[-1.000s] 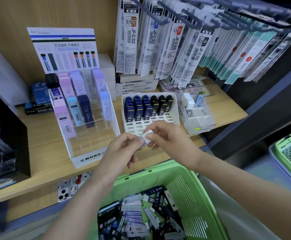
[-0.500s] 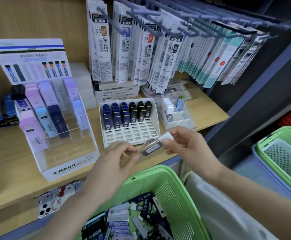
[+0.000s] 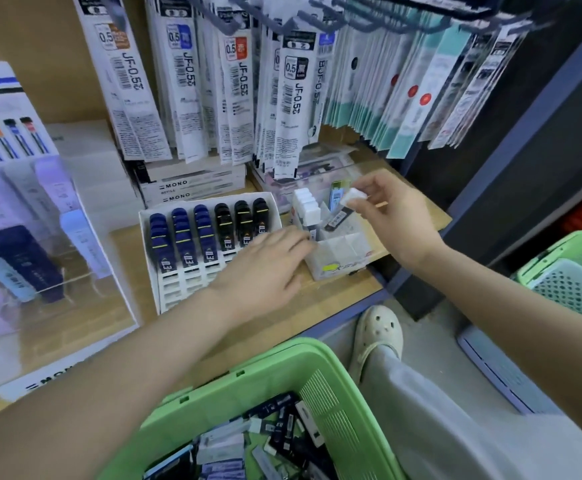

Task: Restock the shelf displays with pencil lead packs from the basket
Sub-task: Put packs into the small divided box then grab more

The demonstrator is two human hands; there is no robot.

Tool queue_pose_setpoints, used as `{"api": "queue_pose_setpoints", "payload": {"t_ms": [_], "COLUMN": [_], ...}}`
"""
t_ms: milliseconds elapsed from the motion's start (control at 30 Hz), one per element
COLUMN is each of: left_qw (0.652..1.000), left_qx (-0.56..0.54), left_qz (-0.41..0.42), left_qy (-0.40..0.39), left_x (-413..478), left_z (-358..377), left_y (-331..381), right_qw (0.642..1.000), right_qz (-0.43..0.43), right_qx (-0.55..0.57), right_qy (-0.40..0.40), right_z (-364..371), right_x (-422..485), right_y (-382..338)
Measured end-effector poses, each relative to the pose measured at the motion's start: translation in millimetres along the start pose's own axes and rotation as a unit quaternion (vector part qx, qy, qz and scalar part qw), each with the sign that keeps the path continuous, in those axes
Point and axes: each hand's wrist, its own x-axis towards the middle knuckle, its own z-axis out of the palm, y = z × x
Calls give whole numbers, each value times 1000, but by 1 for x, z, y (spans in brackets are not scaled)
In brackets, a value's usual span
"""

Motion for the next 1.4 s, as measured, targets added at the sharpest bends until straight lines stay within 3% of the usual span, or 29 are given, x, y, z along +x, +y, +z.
{"api": "queue_pose_setpoints", "payload": {"t_ms": [200,400,533,833,933,1067,1133,1267,1400], "left_qw": [995,992,992,993,991,990,993,997,996], "left_qx": [75,80,81,91,116,119,97,68,7], "left_qz": [58,82,87,70,53,24,16,20,0], "left_qy": [41,50,48,19,39,73,71,25,-93], "left_x": [5,12,12,12,8,-16,-41,-101,-154], "left_z": [5,3,1,-1,-1,-4,3,34,84], "left_y": [-19,-24,-28,-19,-13,5,16,34,40], "right_qw": [996,990,975,963,947,934,934,935,933], "right_qz": [-54,-73,-100,-157,-173,-240,-237,-252,-199], "right_qx": [-24,-22,-94,-192,-260,-264,-265,-247,-222], "right_qy": [-61,-121,-176,-109,-78,16,20,-43,-199], "right_z": [14,16,22,39,39,35,33,46,84], "right_x": [20,35,34,20,13,-19,-47,-107,-166], "right_y": [4,2,8,7,8,9,12,30,54]}}
